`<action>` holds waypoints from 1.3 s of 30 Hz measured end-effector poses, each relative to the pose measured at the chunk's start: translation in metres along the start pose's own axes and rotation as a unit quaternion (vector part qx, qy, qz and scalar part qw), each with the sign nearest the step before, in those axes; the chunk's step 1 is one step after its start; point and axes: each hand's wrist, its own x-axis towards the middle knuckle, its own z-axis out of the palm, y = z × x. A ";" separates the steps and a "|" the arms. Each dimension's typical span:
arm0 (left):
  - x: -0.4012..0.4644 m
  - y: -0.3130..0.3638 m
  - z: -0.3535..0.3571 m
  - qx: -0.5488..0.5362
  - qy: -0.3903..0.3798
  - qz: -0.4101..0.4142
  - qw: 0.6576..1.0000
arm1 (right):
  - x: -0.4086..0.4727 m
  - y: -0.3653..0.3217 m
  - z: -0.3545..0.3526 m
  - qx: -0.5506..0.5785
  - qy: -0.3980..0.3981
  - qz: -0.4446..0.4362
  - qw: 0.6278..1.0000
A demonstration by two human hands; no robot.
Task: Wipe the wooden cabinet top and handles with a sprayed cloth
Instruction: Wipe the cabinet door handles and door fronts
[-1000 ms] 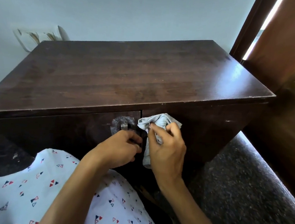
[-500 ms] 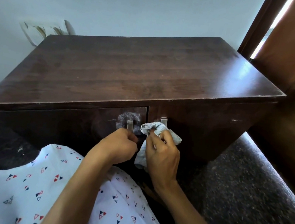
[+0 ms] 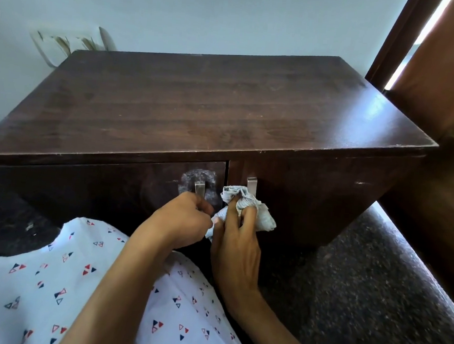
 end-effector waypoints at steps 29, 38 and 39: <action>-0.005 0.003 -0.004 0.001 -0.001 -0.014 1.000 | -0.010 0.070 0.028 0.017 0.027 -0.143 0.989; -0.013 0.005 -0.008 -0.018 0.021 -0.027 0.999 | 0.047 0.050 -0.019 0.129 0.185 -0.052 0.973; -0.014 0.006 -0.008 -0.019 0.021 -0.027 0.999 | 0.051 0.044 -0.023 0.127 0.171 -0.068 0.975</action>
